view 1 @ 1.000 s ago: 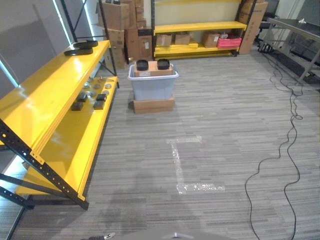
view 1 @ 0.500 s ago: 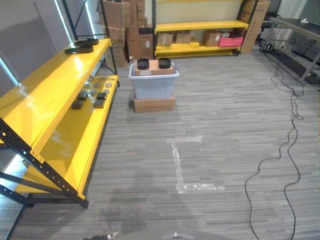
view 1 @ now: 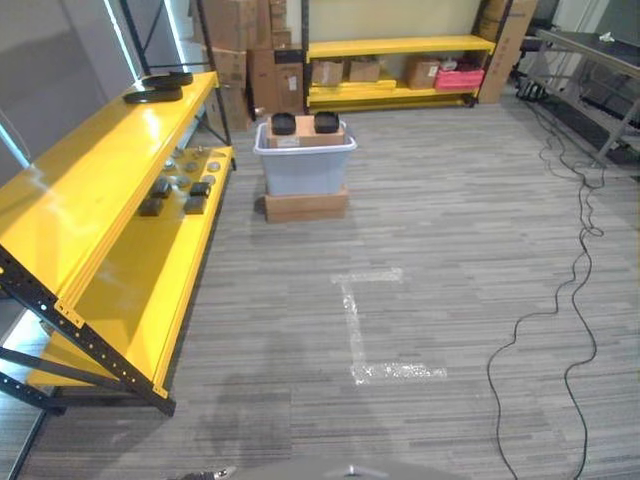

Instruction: Move parts from the plastic box to the shelf.

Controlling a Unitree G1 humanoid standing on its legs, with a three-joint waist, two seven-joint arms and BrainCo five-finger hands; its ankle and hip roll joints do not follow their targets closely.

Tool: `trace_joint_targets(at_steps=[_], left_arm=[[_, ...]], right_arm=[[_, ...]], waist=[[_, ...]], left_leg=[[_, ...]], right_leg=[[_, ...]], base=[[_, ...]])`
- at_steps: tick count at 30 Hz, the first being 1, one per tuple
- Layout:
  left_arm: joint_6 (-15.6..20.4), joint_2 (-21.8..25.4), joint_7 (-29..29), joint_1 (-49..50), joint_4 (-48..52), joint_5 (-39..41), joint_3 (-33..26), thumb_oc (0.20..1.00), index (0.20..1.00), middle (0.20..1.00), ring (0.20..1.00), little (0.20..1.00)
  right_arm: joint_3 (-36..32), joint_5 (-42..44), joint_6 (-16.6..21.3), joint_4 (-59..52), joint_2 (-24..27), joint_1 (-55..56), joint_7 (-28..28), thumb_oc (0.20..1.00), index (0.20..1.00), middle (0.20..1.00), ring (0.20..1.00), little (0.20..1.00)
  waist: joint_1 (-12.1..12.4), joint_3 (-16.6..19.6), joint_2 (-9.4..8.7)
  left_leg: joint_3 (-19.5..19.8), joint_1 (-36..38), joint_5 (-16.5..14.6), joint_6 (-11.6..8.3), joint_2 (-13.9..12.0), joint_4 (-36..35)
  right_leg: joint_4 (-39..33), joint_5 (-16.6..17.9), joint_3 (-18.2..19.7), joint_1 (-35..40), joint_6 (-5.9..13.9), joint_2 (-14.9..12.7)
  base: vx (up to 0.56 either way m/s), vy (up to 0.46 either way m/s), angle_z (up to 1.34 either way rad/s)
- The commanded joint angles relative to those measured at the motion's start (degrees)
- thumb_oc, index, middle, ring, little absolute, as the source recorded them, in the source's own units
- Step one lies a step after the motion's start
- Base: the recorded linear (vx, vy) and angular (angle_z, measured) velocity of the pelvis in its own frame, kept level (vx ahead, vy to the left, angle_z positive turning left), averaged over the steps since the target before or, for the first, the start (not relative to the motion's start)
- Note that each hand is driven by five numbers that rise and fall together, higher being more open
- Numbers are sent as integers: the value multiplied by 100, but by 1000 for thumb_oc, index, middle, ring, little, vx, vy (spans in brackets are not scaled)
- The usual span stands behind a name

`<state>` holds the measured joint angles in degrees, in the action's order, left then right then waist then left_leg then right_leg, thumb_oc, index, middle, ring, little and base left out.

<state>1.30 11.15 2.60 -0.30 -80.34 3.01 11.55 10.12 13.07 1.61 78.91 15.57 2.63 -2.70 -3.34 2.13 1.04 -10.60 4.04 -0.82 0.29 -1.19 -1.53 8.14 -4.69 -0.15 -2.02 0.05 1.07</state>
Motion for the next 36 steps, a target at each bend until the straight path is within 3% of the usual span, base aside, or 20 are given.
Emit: trace_joint_targets(at_steps=[1, 4, 6, 8, 11, 14, 15, 16, 19, 20, 26, 28, 30, 31, 33, 35, 36], left_arm=[[315, -68, -215, -329, 306, 804, -116, 1000, 1000, 1000, 1000, 1000], [453, -78, -354, -500, 642, 975, -1, 1000, 1000, 1000, 1000, 1000], [712, 56, -644, -658, 1877, 1318, 111, 1000, 1000, 1000, 1000, 1000], [706, 57, -647, -650, 1887, 1317, 113, 1000, 1000, 1000, 1000, 1000], [940, 429, -750, -616, 4070, 1613, 19, 1000, 1000, 1000, 1000, 1000], [1109, 689, -833, -634, 5365, 1531, -93, 1000, 1000, 1000, 1000, 1000], [1107, 689, -833, -632, 5367, 1531, -93, 1000, 1000, 1000, 1000, 1000], [1262, 841, -896, -613, 6157, 1396, -214, 1000, 1000, 1000, 1000, 1000], [1347, 988, -890, -536, 6831, 1318, -347, 1000, 1000, 1000, 1000, 1000], [1459, 1154, -842, -415, 7496, 1088, -532, 1000, 1000, 1000, 1000, 1000], [1455, 1283, -771, -395, 7934, 1025, -591, 1000, 1000, 1000, 1000, 1000], [1441, 1289, -798, -424, 7977, 1028, -550, 1000, 1000, 1000, 1000, 1000], [1431, 1300, -842, -443, 7891, 983, -552, 1000, 1000, 1000, 1000, 1000], [1408, 1279, -801, -402, 7888, 910, -541, 1000, 1000, 1000, 1000, 1000], [1408, 1278, -799, -391, 7891, 909, -542, 1000, 1000, 1000, 1000, 1000], [1394, 1158, -723, -380, 7892, 1004, -462, 1000, 1000, 1000, 1000, 1000], [1399, 1132, -733, -441, 7850, 969, -413, 1000, 1000, 1000, 1000, 1000]], right_arm=[[20, -1, 297, -85, -91, -138, 319, 1000, 1000, 1000, 1000, 1000], [11, 161, 473, -473, -22, -284, 447, 1000, 1000, 1000, 1000, 1000], [-41, 226, 782, -1642, 151, -461, 802, 1000, 1000, 1000, 1000, 1000], [-43, 223, 775, -1653, 151, -452, 805, 1000, 1000, 1000, 1000, 1000], [-243, -48, 973, -3699, 637, -506, 992, 1000, 1000, 1000, 1000, 1000], [-569, -357, 1092, -5083, 936, -531, 1119, 1000, 1000, 1000, 1000, 1000], [-569, -358, 1090, -5086, 936, -529, 1119, 1000, 1000, 1000, 1000, 1000], [-826, -540, 1221, -5935, 1021, -478, 1195, 1000, 1000, 1000, 1000, 1000], [-1117, -491, 1336, -6803, 991, -330, 1112, 1000, 1000, 1000, 1000, 1000], [-1430, -746, 1477, -7595, 1014, -169, 1063, 1000, 1000, 1000, 1000, 1000], [-1421, -870, 1453, -7812, 993, -210, 976, 1000, 1000, 1000, 1000, 1000], [-1323, -979, 1374, -7776, 1012, -284, 991, 1000, 1000, 1000, 1000, 1000], [-1178, -980, 1363, -7698, 951, -372, 983, 1000, 1000, 1000, 1000, 1000], [-1114, -878, 1359, -7661, 880, -257, 873, 1000, 1000, 1000, 1000, 1000], [-1111, -874, 1360, -7663, 882, -248, 869, 1000, 1000, 1000, 1000, 1000], [-1095, -773, 1375, -7550, 897, -47, 780, 1000, 1000, 1000, 1000, 1000], [-1104, -790, 1365, -7534, 918, -2, 771, 1000, 1000, 1000, 1000, 1000]], waist=[[22, 130, -40], [18, 125, -37], [42, 66, -37], [41, 64, -37], [114, -46, -67], [152, -127, -103], [152, -127, -103], [159, -192, -122], [165, -238, -150], [172, -295, -166], [205, -507, -161], [120, -740, -157], [73, -894, -121], [-11, -877, -92], [-11, -869, -79], [-240, -781, -83], [-295, -752, -61]], left_leg=[[-201, 252, -604, -389, -260, 110], [-190, 253, -601, -391, -254, 113], [-160, 227, -607, -382, -250, 151], [-157, 231, -610, -382, -250, 155], [-109, 190, -633, -354, -240, 237], [-89, 152, -676, -328, -240, 313], [-88, 152, -677, -328, -240, 313], [-96, 132, -710, -307, -237, 367], [-97, 96, -753, -282, -228, 420], [-105, 45, -837, -235, -188, 507], [-1, -179, -1052, -18, 7, 784], [57, -182, -1121, 104, 119, 860], [25, -180, -1126, 125, 117, 863], [-10, -87, -1123, 82, 133, 743], [-9, -69, -1127, 78, 120, 723], [51, 247, -1366, 27, 262, 428], [110, 355, -1467, 1, 279, 393]], right_leg=[[-461, -88, 317, 62, 965, -313], [-452, -88, 304, 69, 968, -322], [-409, -90, 298, 51, 975, -334], [-406, -93, 296, 56, 975, -335], [-303, -104, 251, 8, 990, -357], [-212, -135, 228, -28, 1012, -384], [-211, -136, 228, -28, 1012, -384], [-144, -154, 226, -67, 1024, -397], [-75, -188, 242, -116, 1029, -409], [-32, -209, 268, -162, 1060, -452], [441, -210, 399, -501, 1157, -643], [1143, 237, 579, -926, 1223, -701], [1567, 250, 665, -1294, 1143, -607], [1264, -37, 578, -1375, 1062, -368], [1241, -39, 572, -1355, 1059, -355], [354, 128, 789, -1614, 1235, 338], [262, 216, 839, -1656, 1282, 449]], base=[[-6, 6, -7], [-2, 2, -1], [0, 0, 0], [0, 0, 0], [-5, 10, 3], [8, 3, 6], [16, 16, 11], [24, 21, 7], [31, 33, 3], [47, 66, 0], [5, 98, 0], [-24, 106, 7], [111, 99, 11], [212, 52, 11], [187, 14, 4], [450, -30, 2], [353, -38, -6]])
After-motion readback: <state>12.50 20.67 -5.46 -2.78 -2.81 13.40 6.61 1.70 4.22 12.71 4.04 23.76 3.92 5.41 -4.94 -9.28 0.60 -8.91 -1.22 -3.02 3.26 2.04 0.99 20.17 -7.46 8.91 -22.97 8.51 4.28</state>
